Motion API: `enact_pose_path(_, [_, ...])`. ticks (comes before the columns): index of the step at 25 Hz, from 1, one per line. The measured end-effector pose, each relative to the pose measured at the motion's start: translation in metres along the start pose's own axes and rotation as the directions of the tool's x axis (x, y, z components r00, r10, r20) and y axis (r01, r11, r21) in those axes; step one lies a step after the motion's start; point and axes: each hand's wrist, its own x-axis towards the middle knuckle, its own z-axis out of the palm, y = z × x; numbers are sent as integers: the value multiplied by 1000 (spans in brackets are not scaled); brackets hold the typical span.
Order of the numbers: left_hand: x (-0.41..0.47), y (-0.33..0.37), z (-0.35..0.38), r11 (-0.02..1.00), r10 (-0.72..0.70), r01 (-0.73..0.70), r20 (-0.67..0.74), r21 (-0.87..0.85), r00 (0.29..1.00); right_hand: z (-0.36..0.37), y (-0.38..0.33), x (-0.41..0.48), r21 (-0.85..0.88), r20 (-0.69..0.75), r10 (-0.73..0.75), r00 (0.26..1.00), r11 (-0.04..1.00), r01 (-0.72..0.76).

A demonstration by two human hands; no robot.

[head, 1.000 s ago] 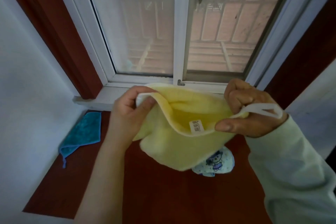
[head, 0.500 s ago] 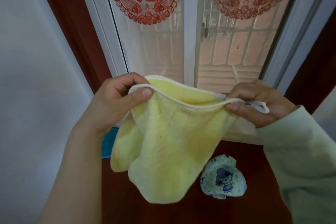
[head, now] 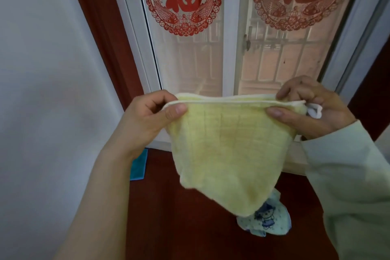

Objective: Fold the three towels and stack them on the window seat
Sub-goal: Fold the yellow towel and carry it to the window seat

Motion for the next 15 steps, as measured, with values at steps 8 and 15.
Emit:
enact_pose_path(8, [-13,-1,16,1000,-14,18,-165,22,986,-12,-8,-12,127,22,192,981,973,-194])
enact_pose_path(15, [-18,12,20,993,-7,-11,-158,-114,987,-20,-18,-11,382,-75,222,972,907,-177])
